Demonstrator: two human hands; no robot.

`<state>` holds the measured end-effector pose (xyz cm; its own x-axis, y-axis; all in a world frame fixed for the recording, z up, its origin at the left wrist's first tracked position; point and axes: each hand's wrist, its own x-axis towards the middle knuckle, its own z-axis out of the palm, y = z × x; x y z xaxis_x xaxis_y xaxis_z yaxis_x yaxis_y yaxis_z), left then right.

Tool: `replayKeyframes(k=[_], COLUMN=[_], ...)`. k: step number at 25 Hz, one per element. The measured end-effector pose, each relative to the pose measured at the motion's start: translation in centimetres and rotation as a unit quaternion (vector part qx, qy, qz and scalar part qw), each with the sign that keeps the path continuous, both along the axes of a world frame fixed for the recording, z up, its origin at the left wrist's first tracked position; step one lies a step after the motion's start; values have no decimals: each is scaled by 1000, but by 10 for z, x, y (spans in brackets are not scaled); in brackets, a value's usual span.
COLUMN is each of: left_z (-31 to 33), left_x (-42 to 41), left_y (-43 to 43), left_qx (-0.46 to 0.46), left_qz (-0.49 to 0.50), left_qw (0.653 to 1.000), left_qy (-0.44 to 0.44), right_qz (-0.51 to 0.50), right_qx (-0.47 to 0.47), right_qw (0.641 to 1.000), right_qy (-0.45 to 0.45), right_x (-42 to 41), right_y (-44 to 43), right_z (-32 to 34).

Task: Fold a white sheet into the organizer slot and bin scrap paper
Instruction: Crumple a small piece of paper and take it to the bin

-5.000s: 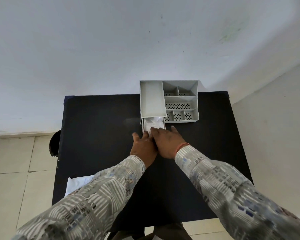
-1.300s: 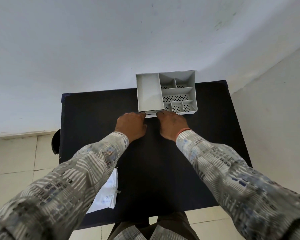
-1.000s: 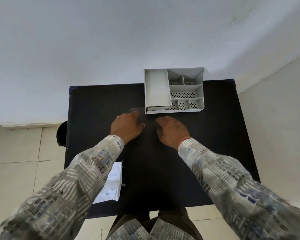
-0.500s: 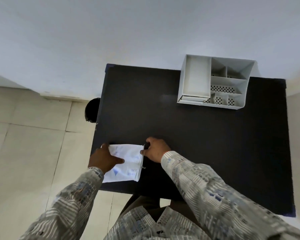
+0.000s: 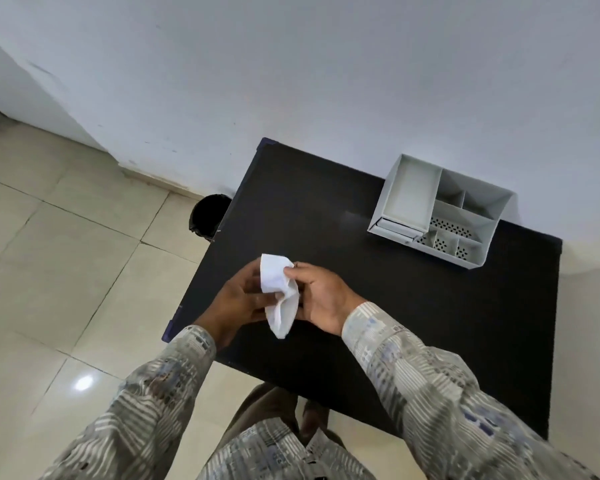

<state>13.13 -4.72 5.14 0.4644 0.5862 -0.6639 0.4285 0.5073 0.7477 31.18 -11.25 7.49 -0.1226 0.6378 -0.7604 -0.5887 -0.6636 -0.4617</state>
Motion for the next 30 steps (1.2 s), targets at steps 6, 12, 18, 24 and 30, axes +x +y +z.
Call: replayKeyframes(k=[6,12,18,24,30], left_z=[83,157,188,212,229], left_x=[27,18,5,-36,-111], left_y=[-47,-74,-118,-117,-50], left_qx=[26,33,101,223,180], left_qz=[163,262,201,202,283], left_qw=[982,941,973,945,924], left_qy=[-92,-213,-53,-132,-187], right_qz=[-30,9,3,-15,27], right_qx=[128,179,268,293,355], right_qw=[988,860,900,826,763], right_qy=[-78,-478,-345,-481,-539], right_x=[14,16,-36,-69,-146], right_y=[-44,-97,-102,-64,-16], right_z=[85,135,160,174,209])
